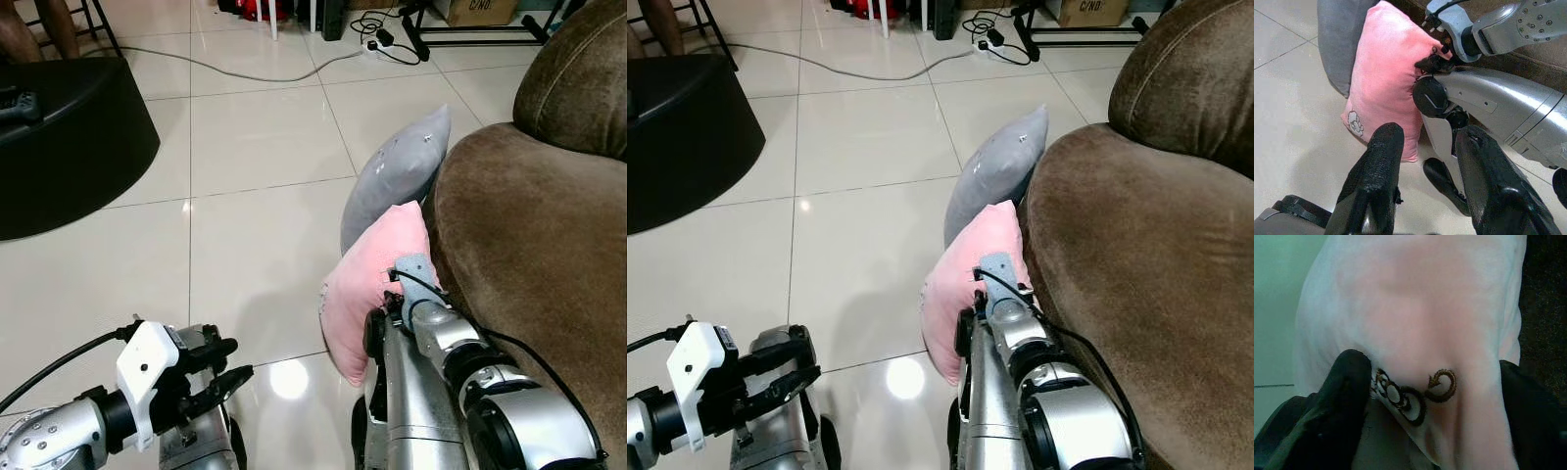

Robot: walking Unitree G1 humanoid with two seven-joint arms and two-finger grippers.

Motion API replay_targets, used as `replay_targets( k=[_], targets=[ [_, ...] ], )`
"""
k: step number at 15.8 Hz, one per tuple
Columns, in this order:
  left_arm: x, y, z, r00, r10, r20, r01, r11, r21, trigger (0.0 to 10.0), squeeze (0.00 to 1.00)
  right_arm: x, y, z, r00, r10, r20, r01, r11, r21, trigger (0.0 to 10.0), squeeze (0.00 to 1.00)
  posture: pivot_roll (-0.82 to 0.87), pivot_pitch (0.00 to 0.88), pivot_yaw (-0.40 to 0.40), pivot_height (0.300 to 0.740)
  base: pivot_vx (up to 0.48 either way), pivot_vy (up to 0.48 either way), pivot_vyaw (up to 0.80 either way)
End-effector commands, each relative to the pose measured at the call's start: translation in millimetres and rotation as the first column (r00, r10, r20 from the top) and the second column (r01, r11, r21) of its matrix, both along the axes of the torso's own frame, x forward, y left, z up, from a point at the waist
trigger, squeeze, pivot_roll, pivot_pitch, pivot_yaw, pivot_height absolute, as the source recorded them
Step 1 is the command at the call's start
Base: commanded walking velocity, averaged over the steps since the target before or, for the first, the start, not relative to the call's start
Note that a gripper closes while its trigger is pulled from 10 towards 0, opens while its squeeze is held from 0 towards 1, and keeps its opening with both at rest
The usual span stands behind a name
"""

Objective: Move the pillow to the sofa from floor

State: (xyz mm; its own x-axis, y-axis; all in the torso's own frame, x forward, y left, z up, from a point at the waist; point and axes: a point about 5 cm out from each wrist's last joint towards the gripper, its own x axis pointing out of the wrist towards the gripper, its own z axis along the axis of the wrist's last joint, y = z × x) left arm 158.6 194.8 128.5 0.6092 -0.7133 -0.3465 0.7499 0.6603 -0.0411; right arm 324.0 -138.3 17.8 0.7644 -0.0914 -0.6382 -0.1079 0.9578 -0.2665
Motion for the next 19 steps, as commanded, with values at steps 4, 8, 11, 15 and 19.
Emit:
replay_targets(
  k=[4, 8, 11, 15, 19],
  targets=[
    [-0.4, -1.9, -3, 0.999, -0.022, -0.025, 0.022, 1.000, 0.014, 10.0, 0.00, -11.3, 12.9, -13, 0.999, 0.007, -0.048, -0.005, 0.999, 0.043, 0.0, 0.00, 0.02, 0.156, 0.000, 0.438, 0.000, 0.000, 0.00],
    [0.0, -2.6, -4, 0.999, -0.030, -0.029, 0.030, 0.999, 0.016, 10.0, 0.00, -5.3, 28.3, -5, 1.000, 0.023, 0.004, -0.023, 0.987, 0.156, 0.0, 0.00, 0.01, 0.154, 0.000, 0.438, 0.000, 0.000, 0.00],
    [0.2, -2.9, -4, 0.999, -0.033, -0.030, 0.034, 0.999, 0.018, 10.0, 0.00, -4.2, 34.3, -3, 0.999, 0.043, 0.012, -0.045, 0.982, 0.182, 0.0, 0.00, 0.01, 0.153, 0.000, 0.438, 0.000, 0.000, 0.00],
    [-0.6, -2.5, -5, 0.999, -0.036, -0.034, 0.037, 0.999, 0.026, 10.0, 0.00, -5.3, 33.5, -4, 0.999, 0.046, 0.012, -0.048, 0.984, 0.174, 0.0, 0.00, 0.02, 0.151, -0.002, 0.438, 0.000, 0.000, 0.00],
    [-1.4, -2.4, -6, 0.998, -0.040, -0.038, 0.041, 0.999, 0.033, 10.0, 0.00, -5.4, 33.4, -5, 0.999, 0.044, 0.017, -0.046, 0.982, 0.183, 0.0, 0.00, 0.01, 0.145, -0.002, 0.438, 0.000, 0.000, 0.00]
  ],
)
